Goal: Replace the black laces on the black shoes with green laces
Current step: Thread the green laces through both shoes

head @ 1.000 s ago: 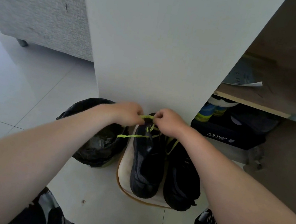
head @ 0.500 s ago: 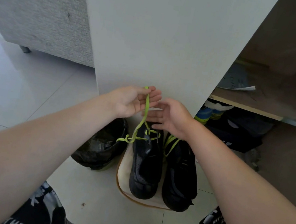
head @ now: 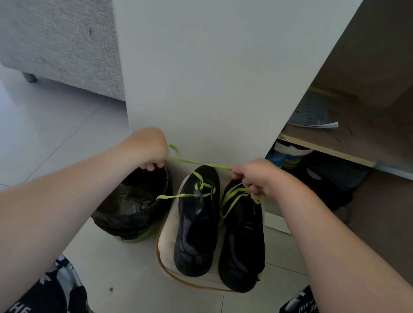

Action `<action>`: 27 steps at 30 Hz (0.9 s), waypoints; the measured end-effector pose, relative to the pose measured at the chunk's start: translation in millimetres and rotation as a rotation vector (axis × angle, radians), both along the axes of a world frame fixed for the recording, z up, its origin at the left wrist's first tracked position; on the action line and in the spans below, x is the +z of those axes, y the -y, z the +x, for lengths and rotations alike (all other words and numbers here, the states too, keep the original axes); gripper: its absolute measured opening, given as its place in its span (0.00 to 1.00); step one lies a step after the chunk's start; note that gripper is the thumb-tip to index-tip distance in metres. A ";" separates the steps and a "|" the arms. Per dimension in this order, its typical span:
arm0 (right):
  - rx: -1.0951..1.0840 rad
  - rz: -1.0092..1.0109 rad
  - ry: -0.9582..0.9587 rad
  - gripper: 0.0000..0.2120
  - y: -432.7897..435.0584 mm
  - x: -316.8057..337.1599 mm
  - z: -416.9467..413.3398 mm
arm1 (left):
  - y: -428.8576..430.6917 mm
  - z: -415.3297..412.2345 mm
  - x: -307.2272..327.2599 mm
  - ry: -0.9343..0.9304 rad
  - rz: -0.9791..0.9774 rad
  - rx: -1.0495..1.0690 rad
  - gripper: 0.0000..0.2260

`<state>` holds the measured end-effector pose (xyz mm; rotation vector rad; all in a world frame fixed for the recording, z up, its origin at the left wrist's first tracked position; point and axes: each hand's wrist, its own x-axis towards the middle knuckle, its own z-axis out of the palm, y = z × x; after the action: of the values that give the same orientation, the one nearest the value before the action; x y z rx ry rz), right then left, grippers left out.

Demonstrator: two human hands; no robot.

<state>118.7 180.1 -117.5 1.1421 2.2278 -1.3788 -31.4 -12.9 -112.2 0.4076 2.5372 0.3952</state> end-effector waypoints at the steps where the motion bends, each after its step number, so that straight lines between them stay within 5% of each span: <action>1: 0.004 0.007 -0.004 0.11 0.0 0.8 1.6 | 2.0 5.0 3.0 -0.012 -0.093 -0.042 0.13; 3: 0.040 -0.019 -0.032 0.10 4.5 2.5 1.7 | 1.9 15.6 10.1 -0.178 -0.290 -0.165 0.06; 5: 0.120 -0.073 -0.080 0.11 11.4 3.4 -0.2 | -5.7 20.6 6.9 -0.388 -0.307 -0.230 0.12; 7: 0.208 -0.104 -0.147 0.11 19.1 3.6 -1.6 | -20.0 26.3 3.1 -0.373 0.042 -0.287 0.14; 9: 0.248 -0.119 -0.231 0.10 25.4 5.8 -1.8 | -34.0 40.0 7.1 -0.160 0.416 -0.372 0.13; 11: 0.259 -0.131 -0.293 0.10 27.6 8.9 -2.5 | -40.6 55.6 11.9 0.054 0.558 -0.369 0.11; 15: 0.259 -0.133 -0.238 0.11 23.1 7.0 -4.7 | -38.4 48.5 16.4 -0.067 0.230 -0.442 0.26; 19: 0.210 -0.125 -0.158 0.14 13.2 -0.2 -2.1 | -30.7 23.9 23.8 -0.288 0.174 -0.381 0.21; 27: 0.132 -0.138 -0.151 0.14 21.2 -2.2 -7.1 | -17.3 21.1 -7.6 -0.075 0.217 -0.398 0.15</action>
<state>111.6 158.8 -119.7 0.8554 2.2226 -1.5825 -10.4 4.3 -119.8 1.0053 2.4108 0.5074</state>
